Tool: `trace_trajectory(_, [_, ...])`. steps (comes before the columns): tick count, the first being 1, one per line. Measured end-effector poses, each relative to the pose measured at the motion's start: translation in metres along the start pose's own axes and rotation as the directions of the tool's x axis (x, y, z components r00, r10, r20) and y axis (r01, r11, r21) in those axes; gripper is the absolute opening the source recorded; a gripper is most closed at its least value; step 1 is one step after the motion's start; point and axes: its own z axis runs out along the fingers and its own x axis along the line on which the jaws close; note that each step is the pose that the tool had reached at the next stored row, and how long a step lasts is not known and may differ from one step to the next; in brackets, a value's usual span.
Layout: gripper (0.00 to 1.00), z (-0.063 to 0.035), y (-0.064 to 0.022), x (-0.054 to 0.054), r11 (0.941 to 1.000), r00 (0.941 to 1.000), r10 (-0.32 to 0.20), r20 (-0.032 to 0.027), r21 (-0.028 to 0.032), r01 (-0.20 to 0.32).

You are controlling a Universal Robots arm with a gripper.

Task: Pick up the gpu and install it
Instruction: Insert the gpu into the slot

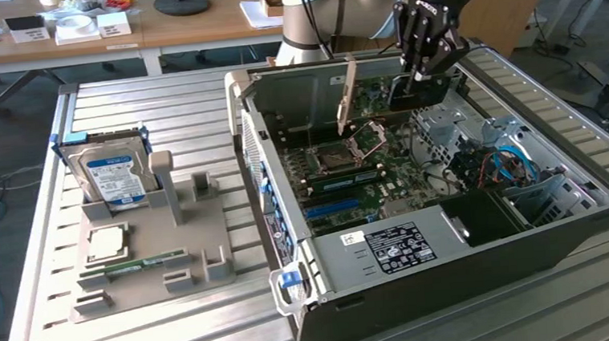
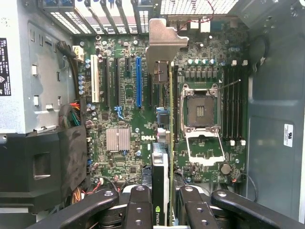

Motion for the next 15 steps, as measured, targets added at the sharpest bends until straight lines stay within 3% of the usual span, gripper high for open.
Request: trace_trajectory(15, [0.27, 0.0096, 0.0074, 0.0028, 1.0, 1.0, -0.007, 0.0, -0.0001, 0.007])
